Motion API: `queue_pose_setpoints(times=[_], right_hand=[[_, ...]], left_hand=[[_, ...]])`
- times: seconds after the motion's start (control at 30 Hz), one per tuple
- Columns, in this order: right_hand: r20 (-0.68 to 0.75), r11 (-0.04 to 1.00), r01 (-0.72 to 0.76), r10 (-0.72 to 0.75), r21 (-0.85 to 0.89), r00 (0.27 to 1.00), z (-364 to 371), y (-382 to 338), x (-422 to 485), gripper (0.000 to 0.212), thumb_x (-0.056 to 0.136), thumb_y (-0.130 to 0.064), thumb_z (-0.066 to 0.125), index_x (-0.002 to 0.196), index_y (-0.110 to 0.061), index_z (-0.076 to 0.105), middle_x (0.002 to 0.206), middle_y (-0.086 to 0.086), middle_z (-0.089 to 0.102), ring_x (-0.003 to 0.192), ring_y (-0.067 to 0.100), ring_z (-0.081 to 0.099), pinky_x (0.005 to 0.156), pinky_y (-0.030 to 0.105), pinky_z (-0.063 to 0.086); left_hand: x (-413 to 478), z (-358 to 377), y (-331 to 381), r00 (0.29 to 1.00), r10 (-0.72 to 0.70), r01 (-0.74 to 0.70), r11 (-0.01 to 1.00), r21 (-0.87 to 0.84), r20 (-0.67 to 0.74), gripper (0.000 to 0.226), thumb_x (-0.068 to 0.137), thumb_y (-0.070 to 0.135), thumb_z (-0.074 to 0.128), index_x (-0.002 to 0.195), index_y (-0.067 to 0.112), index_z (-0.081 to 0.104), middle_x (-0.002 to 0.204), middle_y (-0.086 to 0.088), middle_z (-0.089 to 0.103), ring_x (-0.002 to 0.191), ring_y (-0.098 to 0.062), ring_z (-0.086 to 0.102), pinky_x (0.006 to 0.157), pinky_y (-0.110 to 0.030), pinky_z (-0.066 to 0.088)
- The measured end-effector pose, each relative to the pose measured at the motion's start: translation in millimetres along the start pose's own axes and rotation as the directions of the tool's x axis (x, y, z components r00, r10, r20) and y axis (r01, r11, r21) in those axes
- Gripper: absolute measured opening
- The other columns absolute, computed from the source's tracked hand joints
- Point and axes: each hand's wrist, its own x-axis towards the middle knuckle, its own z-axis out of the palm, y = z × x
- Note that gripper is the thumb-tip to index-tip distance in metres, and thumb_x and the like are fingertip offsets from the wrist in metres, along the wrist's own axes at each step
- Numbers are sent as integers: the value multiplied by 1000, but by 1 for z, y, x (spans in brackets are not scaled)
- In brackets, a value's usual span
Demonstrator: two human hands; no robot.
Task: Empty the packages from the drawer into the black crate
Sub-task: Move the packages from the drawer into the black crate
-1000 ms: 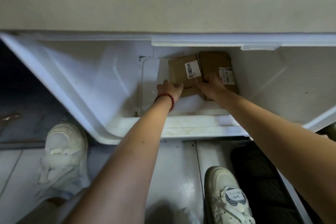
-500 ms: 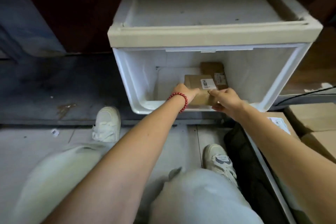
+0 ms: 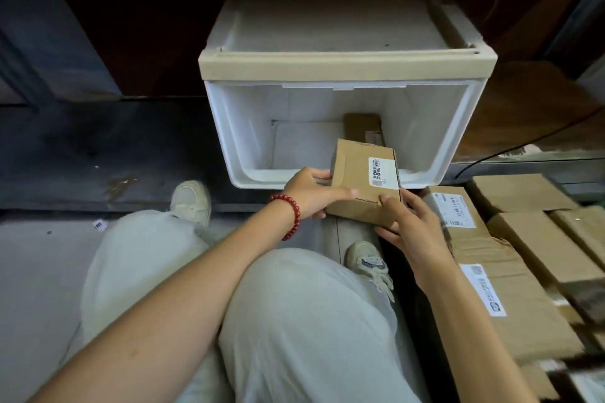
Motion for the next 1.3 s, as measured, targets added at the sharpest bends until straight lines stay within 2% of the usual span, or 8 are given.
queue_pose_setpoints(times=[0.13,0.27,0.43,0.53,0.73,0.97,1.07,1.3], right_hand=[[17,999,-24,23,44,1000,-14,0,-3,20,94,-22,62,113,-28,60,115,0,69,97,18,69,85,33,55],[40,988,-86,81,127,996,-11,3,-4,23,95,-23,61,118,-23,61,103,-2,73,87,14,72,78,29,55],[13,989,-87,86,116,996,0,3,0,30,93,-30,62,120,-19,61,109,3,70,80,11,72,72,26,53],[21,991,-76,74,114,997,0,3,3,28,94,-30,60,121,-21,60,109,2,71,83,13,72,71,26,53],[75,964,-128,114,234,991,-5,13,4,30,97,-15,56,126,-21,57,109,1,73,100,22,71,83,34,54],[-2,976,61,-62,211,998,-11,5,4,46,89,0,62,126,-27,55,132,1,60,116,22,63,93,44,54],[-1,975,129,-131,180,991,-10,0,1,51,86,-3,66,128,-31,57,133,-3,59,114,12,63,91,40,55],[78,982,111,-124,154,989,-6,0,0,43,92,-11,62,125,-38,59,131,-12,61,118,14,61,89,33,51]], left_hand=[[2,2,4,998,30,-27,998,-58,46,63,68,38,84,121,22,54,111,2,68,81,-10,58,63,-25,46],[7,2,5,996,67,-63,995,-74,58,62,69,42,82,122,24,54,113,4,65,87,-8,60,61,-22,44],[13,-2,2,999,31,-30,993,-111,7,61,67,51,80,118,28,56,113,-1,64,97,-15,62,71,-28,49],[13,-1,7,997,72,-71,992,-102,0,61,69,49,79,121,28,54,115,2,62,97,-10,60,70,-24,47],[13,1,14,969,245,-245,967,74,-1,67,64,37,87,122,26,56,121,10,57,114,-6,51,94,-24,44],[18,-1,13,969,241,-246,960,134,51,67,70,22,84,128,21,51,125,6,57,118,-10,51,99,-28,42],[17,1,13,971,231,-237,961,142,61,69,72,30,82,131,22,47,129,5,55,120,-12,51,102,-39,46],[18,-2,8,963,261,-267,916,300,62,84,61,57,81,133,30,48,130,5,52,115,-10,52,99,-31,45]])
